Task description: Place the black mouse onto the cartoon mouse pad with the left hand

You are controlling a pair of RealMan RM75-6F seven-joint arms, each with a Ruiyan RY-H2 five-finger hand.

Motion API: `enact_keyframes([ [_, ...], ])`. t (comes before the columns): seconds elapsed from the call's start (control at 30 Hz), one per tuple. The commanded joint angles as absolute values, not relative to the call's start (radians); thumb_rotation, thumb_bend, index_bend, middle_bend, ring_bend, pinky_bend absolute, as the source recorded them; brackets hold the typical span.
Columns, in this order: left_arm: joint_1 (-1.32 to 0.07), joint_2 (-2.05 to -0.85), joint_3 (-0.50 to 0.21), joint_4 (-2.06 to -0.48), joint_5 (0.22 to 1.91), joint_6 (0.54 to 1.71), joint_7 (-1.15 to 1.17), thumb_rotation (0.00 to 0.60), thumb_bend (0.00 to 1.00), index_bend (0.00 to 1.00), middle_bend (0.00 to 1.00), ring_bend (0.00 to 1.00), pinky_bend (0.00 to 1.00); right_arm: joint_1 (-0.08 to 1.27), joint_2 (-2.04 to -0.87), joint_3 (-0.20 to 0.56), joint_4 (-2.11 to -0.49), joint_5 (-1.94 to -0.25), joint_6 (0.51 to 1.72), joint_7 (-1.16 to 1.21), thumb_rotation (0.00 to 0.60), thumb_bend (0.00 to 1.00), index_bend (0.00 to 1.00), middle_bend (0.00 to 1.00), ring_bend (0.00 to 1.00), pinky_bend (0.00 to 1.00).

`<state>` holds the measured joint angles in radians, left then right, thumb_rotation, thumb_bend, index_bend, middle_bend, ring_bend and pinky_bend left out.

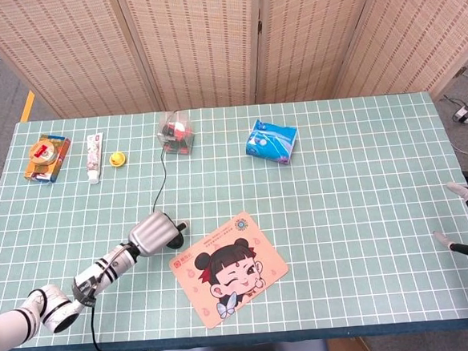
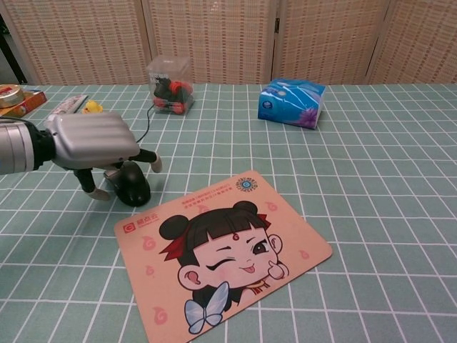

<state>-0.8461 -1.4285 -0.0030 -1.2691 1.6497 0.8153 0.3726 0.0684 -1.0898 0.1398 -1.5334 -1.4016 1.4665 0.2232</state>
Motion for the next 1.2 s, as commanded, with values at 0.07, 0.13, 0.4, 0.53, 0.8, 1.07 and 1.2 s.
enact_keyframes([
  [0.07, -0.853, -1.438, -0.006, -1.263, 1.631, 0.801, 0.390, 0.600, 0.18, 0.35, 1.00, 1.00, 1.00, 0.068, -1.088, 0.140, -1.533, -1.401, 1.467, 0.226, 0.600, 0.12, 0.19, 0.25, 0.19, 0.40],
  [0.13, -0.857, -1.442, -0.005, -1.262, 1.624, 0.795, 0.401, 0.600, 0.18, 0.37, 1.00, 1.00, 1.00, 0.067, -1.088, 0.140, -1.533, -1.402, 1.468, 0.226, 0.600, 0.12, 0.19, 0.25, 0.19, 0.40],
  [0.4, -0.856, -1.449, -0.005, -1.271, 1.605, 0.805, 0.422, 0.600, 0.18, 0.47, 1.00, 1.00, 1.00, 0.066, -1.085, 0.140, -1.534, -1.402, 1.467, 0.231, 0.600, 0.12, 0.19, 0.25, 0.19, 0.40],
  [0.53, -0.856, -1.445, -0.004, -1.282, 1.606, 0.819, 0.420, 0.600, 0.18, 0.54, 1.00, 1.00, 1.00, 0.066, -1.085, 0.140, -1.533, -1.402, 1.466, 0.232, 0.600, 0.12, 0.19, 0.25, 0.19, 0.40],
  [0.8, -0.861, -1.420, -0.011, -1.344, 1.596, 0.833, 0.440, 0.600, 0.18, 0.57, 1.00, 1.00, 1.00, 0.065, -1.083, 0.139, -1.537, -1.407, 1.470, 0.232, 0.600, 0.12, 0.19, 0.25, 0.19, 0.40],
  [1.07, -0.861, -1.369, -0.014, -1.487, 1.604, 0.857, 0.506, 0.600, 0.18, 0.59, 1.00, 1.00, 1.00, 0.058, -1.075, 0.138, -1.543, -1.417, 1.484, 0.243, 0.600, 0.12, 0.19, 0.25, 0.19, 0.40],
  [1.2, -0.862, -1.357, -0.015, -1.557, 1.595, 0.850, 0.564, 0.600, 0.18, 0.59, 1.00, 1.00, 1.00, 0.052, -1.071, 0.138, -1.547, -1.422, 1.499, 0.242, 0.600, 0.12, 0.19, 0.25, 0.19, 0.40],
])
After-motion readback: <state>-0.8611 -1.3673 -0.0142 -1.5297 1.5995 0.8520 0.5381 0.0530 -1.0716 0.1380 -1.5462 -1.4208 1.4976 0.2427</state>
